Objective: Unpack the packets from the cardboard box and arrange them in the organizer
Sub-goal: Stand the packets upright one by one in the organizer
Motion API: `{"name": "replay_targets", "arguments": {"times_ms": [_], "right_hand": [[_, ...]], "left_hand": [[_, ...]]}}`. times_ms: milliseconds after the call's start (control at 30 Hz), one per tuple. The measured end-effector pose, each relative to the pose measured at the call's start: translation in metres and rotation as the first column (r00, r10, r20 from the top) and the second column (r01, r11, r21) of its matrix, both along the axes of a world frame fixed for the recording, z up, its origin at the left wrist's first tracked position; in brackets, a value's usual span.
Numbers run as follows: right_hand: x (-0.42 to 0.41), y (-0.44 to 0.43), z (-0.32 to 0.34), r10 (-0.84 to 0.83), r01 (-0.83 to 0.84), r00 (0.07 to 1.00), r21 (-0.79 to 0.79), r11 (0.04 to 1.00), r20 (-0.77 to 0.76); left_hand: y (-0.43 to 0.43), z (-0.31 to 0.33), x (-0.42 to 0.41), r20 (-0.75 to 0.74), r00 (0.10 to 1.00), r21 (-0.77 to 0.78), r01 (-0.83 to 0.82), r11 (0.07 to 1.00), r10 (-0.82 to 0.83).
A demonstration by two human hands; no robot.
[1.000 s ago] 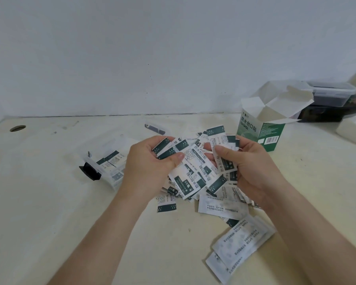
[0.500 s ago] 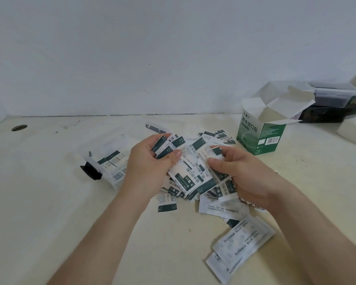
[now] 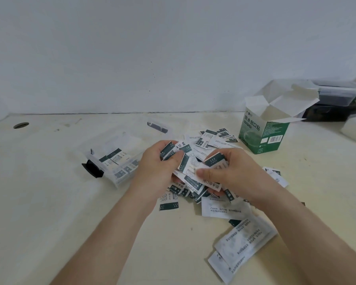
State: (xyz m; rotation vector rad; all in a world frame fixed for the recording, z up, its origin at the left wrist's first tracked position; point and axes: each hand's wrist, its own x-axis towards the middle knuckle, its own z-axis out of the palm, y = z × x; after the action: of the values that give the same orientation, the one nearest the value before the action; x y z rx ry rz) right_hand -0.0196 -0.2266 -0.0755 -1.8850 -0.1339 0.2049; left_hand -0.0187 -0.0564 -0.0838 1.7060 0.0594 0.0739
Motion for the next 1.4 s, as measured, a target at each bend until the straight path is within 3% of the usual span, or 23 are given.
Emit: {"name": "replay_targets", "arguments": {"times_ms": [100,200,267,333,433,633,767,1033,1100,1200,1267,1400], "right_hand": [[-0.002,0.003,0.001,-0.052,0.053,0.999,-0.084,0.995,0.012],[-0.003,0.005,0.002,-0.029,0.03,0.999,-0.088,0.996,0.015],[-0.002,0.001,0.003,-0.015,0.017,0.998,0.032,0.999,-0.057],[0.001,-0.008,0.007,0.008,0.042,0.982,0.26,0.965,-0.187],[0.005,-0.02,0.01,0.047,0.014,0.987,0.366,0.931,-0.156],[0.005,-0.015,0.007,-0.129,0.109,0.987,0.193,0.975,0.096],[0.004,-0.006,0.002,-0.117,0.104,0.975,0.077,0.992,0.189],[0.003,0.007,-0.007,0.013,-0.036,0.99,0.157,0.987,0.143],[0.0,0.008,-0.003,-0.012,-0.006,0.994,0.168,0.986,0.104],[0.004,0.0,0.001,-0.24,0.224,0.961,0.118,0.967,0.141],[0.009,-0.005,0.001,-0.376,0.349,0.911,0.167,0.922,0.173],[0.007,0.008,-0.002,-0.376,0.335,0.884,0.184,0.924,0.277]], "left_hand": [[-0.001,0.001,-0.001,-0.04,0.997,-0.068,0.064,0.996,-0.067],[-0.002,0.0,-0.001,0.038,0.996,0.049,0.073,0.996,-0.075],[-0.002,-0.001,0.001,0.108,0.994,0.121,-0.001,0.993,-0.012],[0.0,0.0,0.002,0.158,0.986,0.133,-0.073,0.988,0.052],[0.006,0.002,0.003,0.195,0.976,0.136,-0.124,0.983,0.096],[0.004,0.003,0.001,0.227,0.973,0.208,-0.084,0.974,0.036],[0.002,0.006,-0.002,0.169,0.986,0.074,-0.002,0.997,-0.01],[0.003,0.008,-0.003,0.063,0.988,-0.125,0.147,0.981,-0.14],[0.003,0.009,-0.004,0.068,0.991,-0.098,0.119,0.988,-0.113],[0.004,0.011,-0.003,0.101,0.993,0.007,0.055,0.998,-0.055],[0.004,0.012,-0.003,0.11,0.992,0.089,0.053,0.995,-0.062],[-0.002,0.012,-0.007,0.115,0.983,0.18,0.123,0.976,-0.144]]}}
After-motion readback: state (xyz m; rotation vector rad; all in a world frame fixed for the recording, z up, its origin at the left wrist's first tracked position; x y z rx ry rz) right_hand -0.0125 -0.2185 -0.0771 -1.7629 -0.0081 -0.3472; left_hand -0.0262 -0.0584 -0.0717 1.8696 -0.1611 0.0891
